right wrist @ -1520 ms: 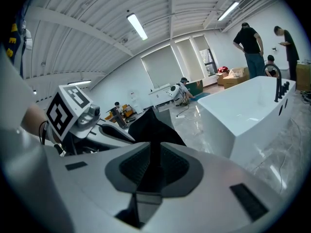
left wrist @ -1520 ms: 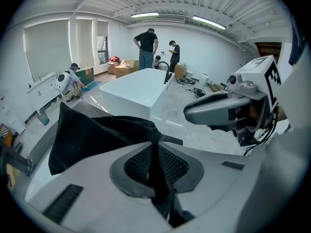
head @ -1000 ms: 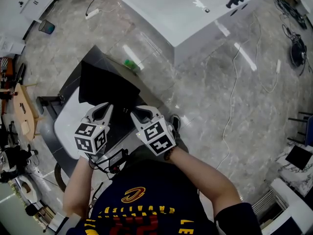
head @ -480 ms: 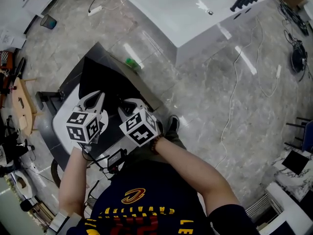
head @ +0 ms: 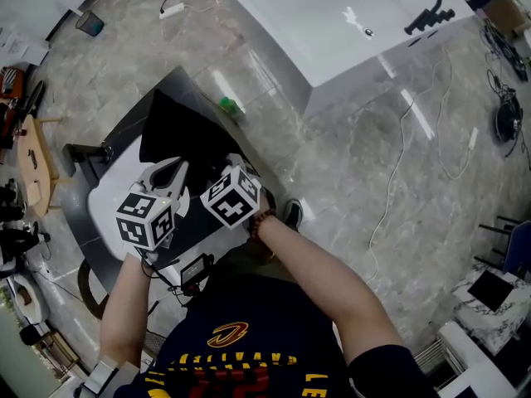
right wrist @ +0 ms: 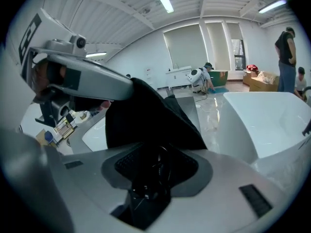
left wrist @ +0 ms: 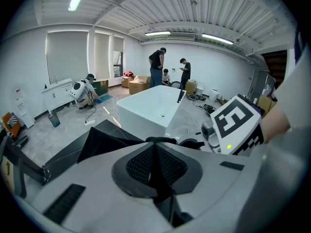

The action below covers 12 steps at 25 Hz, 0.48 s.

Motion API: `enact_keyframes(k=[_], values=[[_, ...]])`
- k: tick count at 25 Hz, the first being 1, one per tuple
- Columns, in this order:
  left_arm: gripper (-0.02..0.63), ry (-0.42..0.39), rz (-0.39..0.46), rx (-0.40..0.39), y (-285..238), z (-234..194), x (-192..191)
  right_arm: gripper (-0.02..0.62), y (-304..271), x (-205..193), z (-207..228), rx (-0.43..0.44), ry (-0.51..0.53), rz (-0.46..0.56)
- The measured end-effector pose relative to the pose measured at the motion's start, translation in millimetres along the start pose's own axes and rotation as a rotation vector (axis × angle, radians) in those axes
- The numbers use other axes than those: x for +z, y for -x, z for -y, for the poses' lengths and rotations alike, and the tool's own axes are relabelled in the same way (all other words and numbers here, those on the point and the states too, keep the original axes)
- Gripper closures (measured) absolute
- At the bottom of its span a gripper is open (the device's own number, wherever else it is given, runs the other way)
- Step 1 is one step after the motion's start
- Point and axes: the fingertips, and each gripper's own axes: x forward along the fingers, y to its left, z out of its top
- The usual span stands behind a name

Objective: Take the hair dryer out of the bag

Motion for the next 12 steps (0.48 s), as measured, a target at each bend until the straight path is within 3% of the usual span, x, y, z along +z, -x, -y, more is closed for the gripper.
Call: enact_keyframes(k=[4, 12], values=[[0.592, 0.002, -0.008, -0.036, 0.5, 8.4, -5.5, 0.42, -13.9, -9.7, 0.3, -0.001, 0.041, -0.058], [0.592, 0.068, -0.016, -0.066, -4.5, -2.4, -14.9, 0.399, -46.1, -13.6, 2.6, 0.008, 0.16, -0.183]])
